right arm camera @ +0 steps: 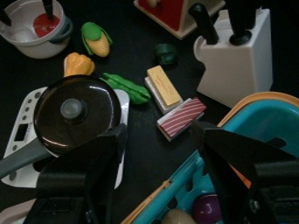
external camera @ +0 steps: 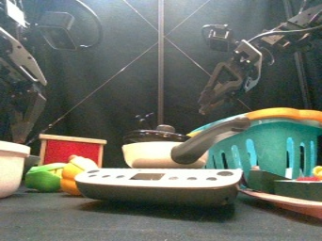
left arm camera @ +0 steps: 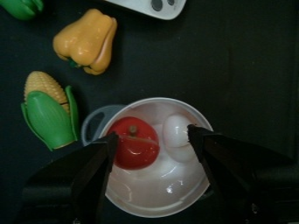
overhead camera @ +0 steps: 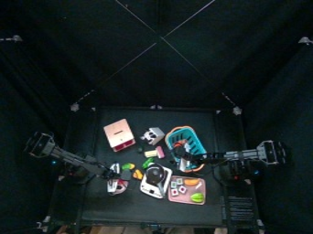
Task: Place apple in pot
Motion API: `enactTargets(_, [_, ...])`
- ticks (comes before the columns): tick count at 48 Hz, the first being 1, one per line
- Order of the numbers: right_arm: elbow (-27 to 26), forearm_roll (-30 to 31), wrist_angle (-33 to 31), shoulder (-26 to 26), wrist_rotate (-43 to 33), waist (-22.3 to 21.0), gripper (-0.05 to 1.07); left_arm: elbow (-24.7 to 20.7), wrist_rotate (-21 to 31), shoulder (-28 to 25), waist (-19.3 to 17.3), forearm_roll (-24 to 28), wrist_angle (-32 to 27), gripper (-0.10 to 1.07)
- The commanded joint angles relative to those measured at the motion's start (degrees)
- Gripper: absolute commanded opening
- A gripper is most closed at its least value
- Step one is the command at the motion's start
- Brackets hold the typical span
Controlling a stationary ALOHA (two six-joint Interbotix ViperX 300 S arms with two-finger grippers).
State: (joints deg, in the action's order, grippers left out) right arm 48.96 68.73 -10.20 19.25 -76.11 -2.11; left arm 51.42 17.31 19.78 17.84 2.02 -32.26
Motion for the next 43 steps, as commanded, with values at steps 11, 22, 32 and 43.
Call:
enactTargets(11, [-1.32,0.09,0.18,0.79,0.09,0.0,0.93,1.85,0.09,7.29,-2.02,4.48,3.25,0.97])
enactTargets(22, [-1.32,0.09,0.26,0.79,0.09,0.0,0.93,5.8,0.09,10.9,-3.52,4.66,10.9,0.97])
enactTargets(32, [-1.32,0.18,0.18,0.79,0.18,0.0,0.93,7.29,0.0,11.69,-4.39,4.57,15.29,0.97])
enactTargets(43, [-2.02,-0.97,0.44,0.97,-0.09,0.88,0.93,8.09,0.0,11.69,-5.27,4.57,20.39,0.97])
